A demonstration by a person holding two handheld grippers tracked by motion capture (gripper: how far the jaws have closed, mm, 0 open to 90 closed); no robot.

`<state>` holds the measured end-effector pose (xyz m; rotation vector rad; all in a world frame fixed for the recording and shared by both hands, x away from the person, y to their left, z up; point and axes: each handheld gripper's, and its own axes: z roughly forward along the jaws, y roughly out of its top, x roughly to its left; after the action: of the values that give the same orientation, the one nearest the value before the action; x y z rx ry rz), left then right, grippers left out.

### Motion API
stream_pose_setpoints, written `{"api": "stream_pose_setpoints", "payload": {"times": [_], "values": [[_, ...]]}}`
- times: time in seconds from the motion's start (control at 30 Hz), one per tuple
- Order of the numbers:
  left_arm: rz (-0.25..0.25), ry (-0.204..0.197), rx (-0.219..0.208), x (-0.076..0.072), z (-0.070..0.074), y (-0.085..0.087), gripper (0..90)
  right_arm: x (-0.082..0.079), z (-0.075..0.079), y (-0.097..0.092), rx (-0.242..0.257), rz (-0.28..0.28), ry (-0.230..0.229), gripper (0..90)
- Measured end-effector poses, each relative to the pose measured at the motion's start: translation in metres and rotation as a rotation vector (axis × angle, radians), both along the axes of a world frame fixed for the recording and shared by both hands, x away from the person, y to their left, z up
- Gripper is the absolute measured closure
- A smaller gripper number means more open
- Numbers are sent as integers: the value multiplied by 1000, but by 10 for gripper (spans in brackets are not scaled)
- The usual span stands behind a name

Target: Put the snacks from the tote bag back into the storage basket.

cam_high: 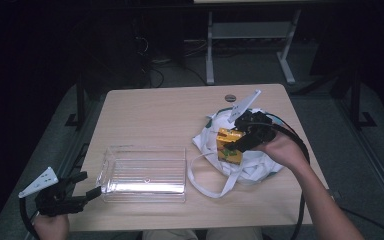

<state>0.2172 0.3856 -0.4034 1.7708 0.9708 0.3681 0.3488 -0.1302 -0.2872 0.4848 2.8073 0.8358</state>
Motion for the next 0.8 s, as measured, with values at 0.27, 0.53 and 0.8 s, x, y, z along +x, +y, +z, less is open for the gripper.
{"api": "stream_pose_setpoints", "payload": {"times": [0.27,0.53,0.8], "values": [[1,-3,2,0,0,0,127,-4,6,11,-3,31,-10,513],[3,-3,2,0,0,1,128,-8,12,22,-2,52,-10,513],[3,-4,1,0,0,1,127,-11,17,33,1,76,-16,513]]}}
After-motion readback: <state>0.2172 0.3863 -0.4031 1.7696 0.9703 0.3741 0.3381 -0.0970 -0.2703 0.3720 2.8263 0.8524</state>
